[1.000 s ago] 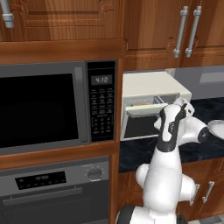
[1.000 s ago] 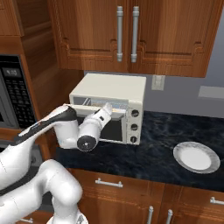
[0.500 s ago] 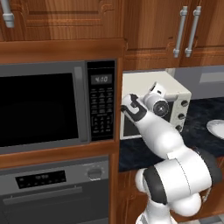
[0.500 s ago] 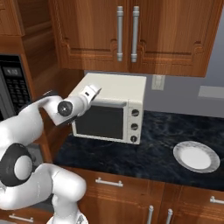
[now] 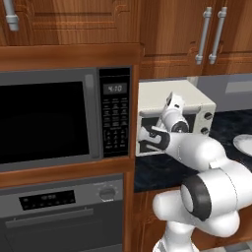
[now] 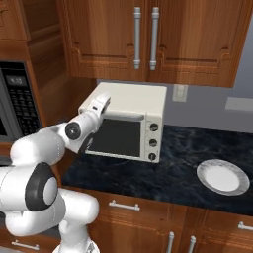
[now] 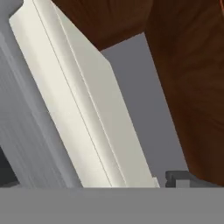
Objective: Pull the toaster oven rack outwards. Pick up the baguette from the plate and place it on the toaster oven rack. Close the toaster oven door fully and set the temperature to the lowest setting.
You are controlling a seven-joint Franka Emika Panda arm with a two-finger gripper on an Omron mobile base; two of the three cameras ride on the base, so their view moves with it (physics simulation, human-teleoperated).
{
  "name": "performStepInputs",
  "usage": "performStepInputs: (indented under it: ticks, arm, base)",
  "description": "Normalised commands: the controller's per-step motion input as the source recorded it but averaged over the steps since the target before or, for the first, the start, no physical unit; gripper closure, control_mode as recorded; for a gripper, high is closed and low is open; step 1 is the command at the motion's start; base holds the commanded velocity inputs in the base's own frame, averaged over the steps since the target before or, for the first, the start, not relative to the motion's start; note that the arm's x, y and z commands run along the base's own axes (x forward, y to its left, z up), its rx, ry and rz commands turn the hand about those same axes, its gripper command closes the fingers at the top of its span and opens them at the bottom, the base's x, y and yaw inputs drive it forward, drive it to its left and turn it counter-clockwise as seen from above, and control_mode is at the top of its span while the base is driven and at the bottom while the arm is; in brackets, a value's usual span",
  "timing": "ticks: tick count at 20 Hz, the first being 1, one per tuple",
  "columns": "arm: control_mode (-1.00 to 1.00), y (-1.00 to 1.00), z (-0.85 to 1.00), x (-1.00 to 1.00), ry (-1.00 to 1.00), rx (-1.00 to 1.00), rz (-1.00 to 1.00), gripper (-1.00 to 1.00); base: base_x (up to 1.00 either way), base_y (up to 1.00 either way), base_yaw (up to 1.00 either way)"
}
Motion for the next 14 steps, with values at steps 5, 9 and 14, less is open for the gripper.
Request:
performStepInputs:
  ticks: [5,9,14]
  arm:
    - [-1.0,-0.04,0.5,-0.19,0.45,-0.05,-0.01,-1.0]
    - [-1.0,-0.2,1.0,-0.38,0.28,0.0,-0.08,-1.0]
    - [-1.0,-0.19,0.87,-0.17,0.28,0.0,-0.15,-1.0]
  base:
    - [0.0,0.0,0.0]
    - [0.0,0.0,0.0]
    - [0.0,0.0,0.0]
